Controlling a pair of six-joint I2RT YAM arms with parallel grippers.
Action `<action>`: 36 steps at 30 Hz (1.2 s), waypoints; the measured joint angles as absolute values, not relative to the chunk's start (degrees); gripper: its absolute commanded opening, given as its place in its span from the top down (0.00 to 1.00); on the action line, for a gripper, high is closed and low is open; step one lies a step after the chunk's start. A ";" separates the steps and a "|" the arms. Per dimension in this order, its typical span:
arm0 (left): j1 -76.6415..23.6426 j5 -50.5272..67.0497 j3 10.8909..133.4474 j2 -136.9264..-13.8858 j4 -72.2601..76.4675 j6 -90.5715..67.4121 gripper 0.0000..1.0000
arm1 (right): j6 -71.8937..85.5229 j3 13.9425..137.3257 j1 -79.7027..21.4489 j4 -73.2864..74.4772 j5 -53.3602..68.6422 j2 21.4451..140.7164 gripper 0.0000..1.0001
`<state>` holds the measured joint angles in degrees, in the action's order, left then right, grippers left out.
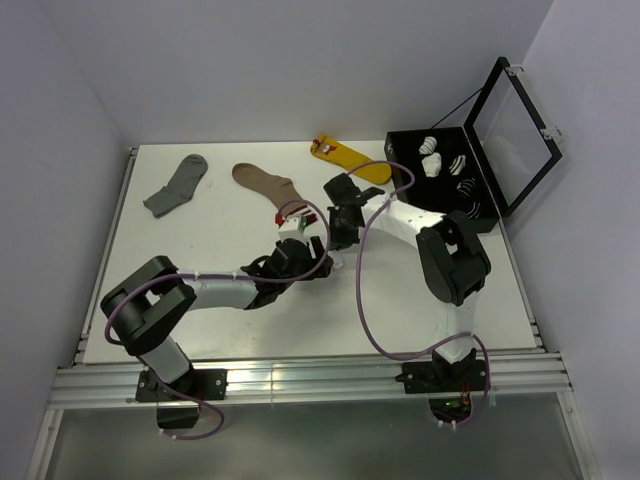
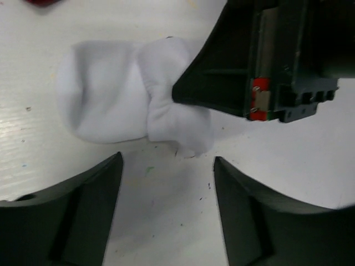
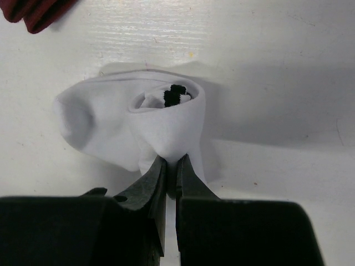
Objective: Roll the socks
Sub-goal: Roll the sock at the center of the board.
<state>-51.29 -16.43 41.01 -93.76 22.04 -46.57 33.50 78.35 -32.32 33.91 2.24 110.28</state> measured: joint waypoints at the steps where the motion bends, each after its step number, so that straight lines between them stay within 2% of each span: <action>1: -51.48 -16.45 41.34 -94.08 22.57 -46.09 0.25 | 33.50 78.46 -32.40 34.02 2.13 110.34 1.00; 9: -53.32 -18.33 46.54 -98.30 24.16 -42.41 0.25 | 33.54 79.92 -32.53 35.53 1.93 111.26 1.00; 12: -53.65 -19.57 48.34 -100.53 24.12 -41.06 0.26 | 33.56 80.49 -32.53 36.10 1.96 111.68 1.00; 15: -54.15 -21.32 50.04 -102.80 23.81 -40.07 0.32 | 33.56 80.68 -32.53 36.29 2.02 111.81 1.00; 18: -54.63 -23.59 51.90 -104.68 22.46 -39.51 0.41 | 33.58 80.68 -32.53 36.27 2.11 111.81 1.00; 21: -54.94 -25.71 53.65 -106.34 20.82 -39.51 0.58 | 33.61 80.68 -32.53 36.25 2.15 111.81 1.00; 22: -55.05 -26.26 54.06 -106.74 20.21 -39.59 0.68 | 33.65 80.68 -32.49 36.21 2.15 111.85 1.00; 27: -55.61 -27.86 55.11 -107.33 18.55 -40.16 0.90 | 33.80 80.71 -32.47 36.01 2.17 111.90 1.00; 28: -55.66 -28.10 55.11 -107.33 18.48 -40.29 0.99 | 33.80 80.68 -32.47 35.94 2.26 111.90 1.00; 32: -55.70 -28.64 54.78 -107.31 18.83 -40.91 1.00 | 33.82 80.16 -32.21 34.59 3.31 111.87 0.99; 36: -54.52 -26.50 50.98 -105.49 22.17 -41.76 1.00 | 34.98 76.73 -31.09 30.06 8.16 110.65 0.89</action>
